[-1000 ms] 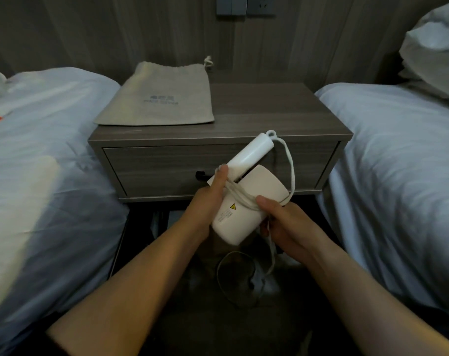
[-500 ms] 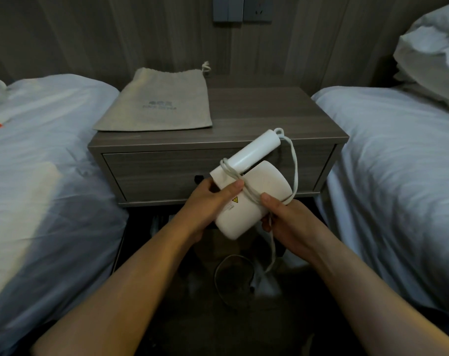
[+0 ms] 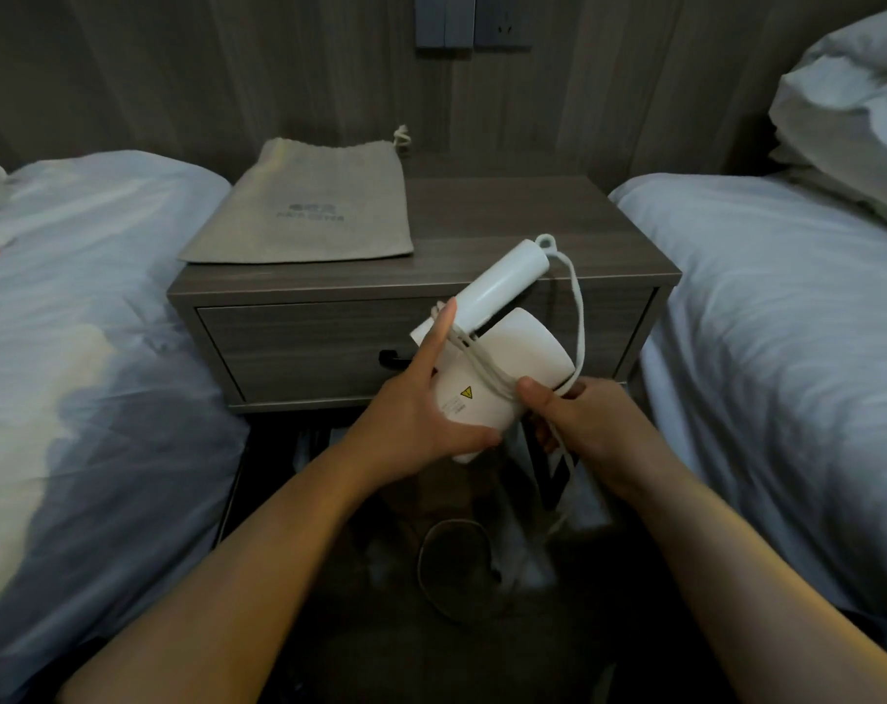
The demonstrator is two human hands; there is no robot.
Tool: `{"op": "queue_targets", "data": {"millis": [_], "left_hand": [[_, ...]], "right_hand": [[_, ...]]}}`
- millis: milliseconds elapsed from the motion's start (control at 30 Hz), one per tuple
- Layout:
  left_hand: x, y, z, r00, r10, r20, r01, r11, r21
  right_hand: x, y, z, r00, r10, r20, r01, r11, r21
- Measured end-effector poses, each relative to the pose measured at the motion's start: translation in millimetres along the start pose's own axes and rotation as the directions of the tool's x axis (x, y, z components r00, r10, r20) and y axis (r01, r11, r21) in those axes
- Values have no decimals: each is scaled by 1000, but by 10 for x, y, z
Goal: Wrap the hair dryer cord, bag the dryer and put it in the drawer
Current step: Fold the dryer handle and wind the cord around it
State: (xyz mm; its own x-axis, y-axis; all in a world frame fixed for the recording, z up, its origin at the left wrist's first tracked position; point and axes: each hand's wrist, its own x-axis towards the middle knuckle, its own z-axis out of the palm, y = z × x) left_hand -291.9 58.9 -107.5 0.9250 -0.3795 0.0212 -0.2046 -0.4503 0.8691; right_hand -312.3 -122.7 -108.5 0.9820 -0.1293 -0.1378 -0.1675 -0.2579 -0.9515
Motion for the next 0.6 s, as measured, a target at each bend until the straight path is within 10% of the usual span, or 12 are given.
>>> {"op": "queue_targets", "data": {"millis": [600], "left_hand": [[-31, 94, -119, 980, 135, -145, -61, 902, 427]], "right_hand": [[-43, -150, -65, 982, 5, 187, 96, 846, -525]]}}
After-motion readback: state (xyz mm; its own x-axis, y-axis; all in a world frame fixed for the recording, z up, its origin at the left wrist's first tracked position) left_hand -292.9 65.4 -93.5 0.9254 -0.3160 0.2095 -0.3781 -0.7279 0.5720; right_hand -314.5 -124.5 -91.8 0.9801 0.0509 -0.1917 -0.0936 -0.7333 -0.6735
